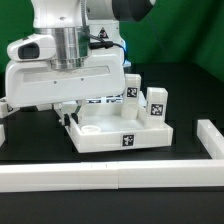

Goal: Assemble square table

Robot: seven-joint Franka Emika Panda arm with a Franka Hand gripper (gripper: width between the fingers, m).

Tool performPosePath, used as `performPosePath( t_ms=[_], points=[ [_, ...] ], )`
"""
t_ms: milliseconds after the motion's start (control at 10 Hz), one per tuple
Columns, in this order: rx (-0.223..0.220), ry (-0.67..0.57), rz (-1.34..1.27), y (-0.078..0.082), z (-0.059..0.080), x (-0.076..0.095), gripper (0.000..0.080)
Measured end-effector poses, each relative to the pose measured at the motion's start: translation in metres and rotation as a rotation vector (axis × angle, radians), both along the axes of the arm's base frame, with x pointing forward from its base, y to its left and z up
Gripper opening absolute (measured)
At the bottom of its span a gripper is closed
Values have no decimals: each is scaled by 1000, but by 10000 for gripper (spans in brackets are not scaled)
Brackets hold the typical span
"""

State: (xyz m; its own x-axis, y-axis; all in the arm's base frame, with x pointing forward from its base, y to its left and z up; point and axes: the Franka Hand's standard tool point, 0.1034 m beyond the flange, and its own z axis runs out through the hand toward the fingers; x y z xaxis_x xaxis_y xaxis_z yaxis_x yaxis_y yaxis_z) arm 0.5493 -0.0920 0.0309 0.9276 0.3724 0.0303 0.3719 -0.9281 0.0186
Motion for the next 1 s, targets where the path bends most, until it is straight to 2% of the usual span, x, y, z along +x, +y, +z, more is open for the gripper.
performPosePath(
  t_ms=[200,500,600,800,900,1000],
  points=[
    [-60,-7,364,3,10,21,60],
    [-81,8,502,-3,8,18,60],
    [-101,15,566,1,9,22,60],
    [-144,-29,849,35,13,52,60],
    [-162,-65,892,48,15,59,60],
    [-178,-85,917,45,16,54,60]
  ],
)
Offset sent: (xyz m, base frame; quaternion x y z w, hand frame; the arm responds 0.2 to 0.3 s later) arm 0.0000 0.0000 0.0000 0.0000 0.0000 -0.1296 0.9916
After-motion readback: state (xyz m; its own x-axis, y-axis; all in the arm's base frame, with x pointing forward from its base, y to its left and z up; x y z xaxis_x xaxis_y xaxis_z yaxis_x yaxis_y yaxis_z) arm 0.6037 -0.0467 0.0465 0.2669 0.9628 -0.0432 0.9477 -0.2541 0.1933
